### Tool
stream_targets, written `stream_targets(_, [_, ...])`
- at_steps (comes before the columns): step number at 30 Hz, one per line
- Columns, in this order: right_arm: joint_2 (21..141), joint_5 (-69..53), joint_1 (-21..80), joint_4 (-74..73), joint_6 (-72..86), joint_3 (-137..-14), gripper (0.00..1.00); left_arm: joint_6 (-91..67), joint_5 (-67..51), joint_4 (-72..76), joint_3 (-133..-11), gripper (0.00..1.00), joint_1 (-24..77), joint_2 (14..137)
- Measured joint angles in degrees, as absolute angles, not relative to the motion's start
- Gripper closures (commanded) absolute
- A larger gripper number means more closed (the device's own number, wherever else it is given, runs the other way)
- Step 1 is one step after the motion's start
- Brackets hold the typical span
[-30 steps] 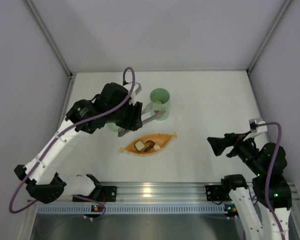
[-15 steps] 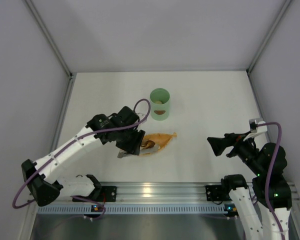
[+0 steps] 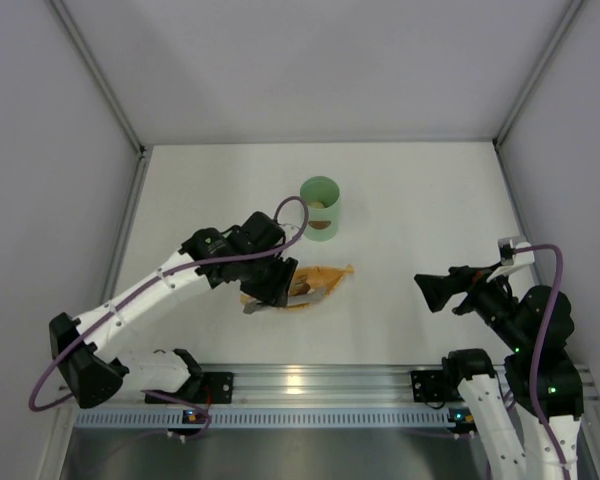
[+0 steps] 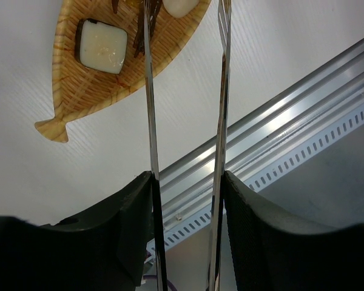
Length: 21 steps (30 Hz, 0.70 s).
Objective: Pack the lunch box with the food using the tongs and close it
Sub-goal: Pick up the fake food from the plate.
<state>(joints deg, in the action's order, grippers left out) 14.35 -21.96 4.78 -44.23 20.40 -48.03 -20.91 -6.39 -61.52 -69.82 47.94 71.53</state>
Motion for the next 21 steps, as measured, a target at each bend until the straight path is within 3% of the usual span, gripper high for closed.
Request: stream_targets(21, [14.06,-21.93,4.78,-44.23,20.03,-47.99,0.01,-21.08,-6.04,-59.57,-67.57,0.51,48.16,73.67])
